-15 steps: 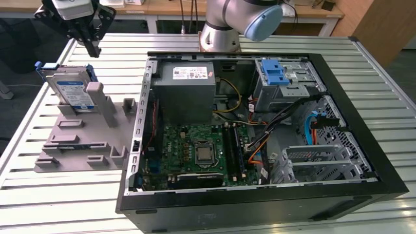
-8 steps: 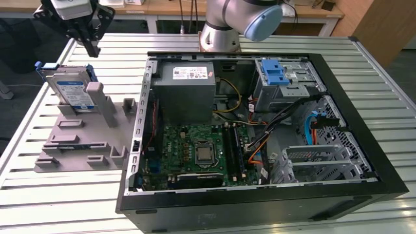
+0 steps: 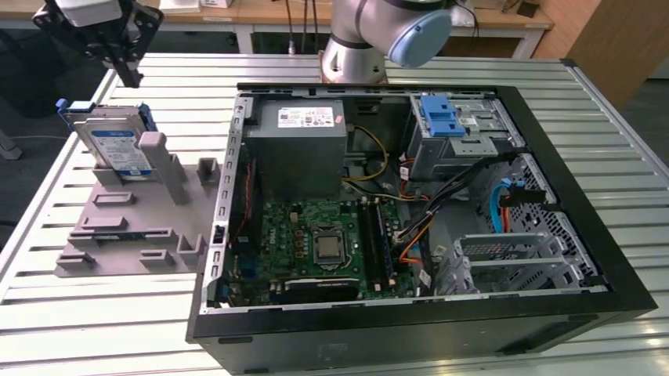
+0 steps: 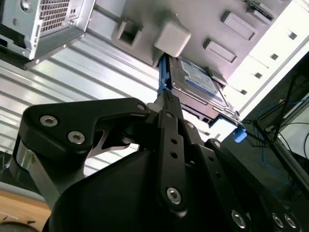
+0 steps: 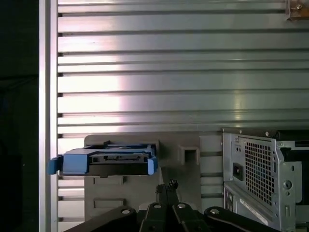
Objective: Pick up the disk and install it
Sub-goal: 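Reach for the disk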
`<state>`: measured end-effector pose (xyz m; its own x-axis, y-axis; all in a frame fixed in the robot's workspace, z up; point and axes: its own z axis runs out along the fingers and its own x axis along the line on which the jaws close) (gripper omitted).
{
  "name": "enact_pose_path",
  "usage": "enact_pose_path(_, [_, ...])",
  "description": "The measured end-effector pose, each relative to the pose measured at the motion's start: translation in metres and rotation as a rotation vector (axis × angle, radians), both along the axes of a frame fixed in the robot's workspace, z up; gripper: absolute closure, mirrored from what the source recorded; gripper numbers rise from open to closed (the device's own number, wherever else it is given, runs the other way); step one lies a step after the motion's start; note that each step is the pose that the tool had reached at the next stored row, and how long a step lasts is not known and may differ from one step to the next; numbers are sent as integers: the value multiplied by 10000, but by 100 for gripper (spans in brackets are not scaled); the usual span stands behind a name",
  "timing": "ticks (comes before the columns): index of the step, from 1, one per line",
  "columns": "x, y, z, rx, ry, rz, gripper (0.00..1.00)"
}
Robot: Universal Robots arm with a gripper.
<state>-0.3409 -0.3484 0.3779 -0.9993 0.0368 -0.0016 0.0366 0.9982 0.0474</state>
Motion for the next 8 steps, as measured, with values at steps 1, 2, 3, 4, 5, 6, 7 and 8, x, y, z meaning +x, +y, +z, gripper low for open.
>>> enact_pose_path(1, [-40,11,-4,0,1,-1,89])
enact_pose_path(2, [-80,23,-8,0,2,-2,89])
enact_pose_path(3, [-122,33,-13,0,3,-1,89])
enact_pose_path(4, [-166,42,-17,0,6,-1,89])
enact_pose_path(5, [-211,51,-22,-1,7,0,89])
enact_pose_path(6, [-255,61,-28,0,8,-1,89])
enact_pose_path(7, [-296,71,-34,1,8,-2,89])
enact_pose_path(8, [-335,79,-38,1,12,-1,89])
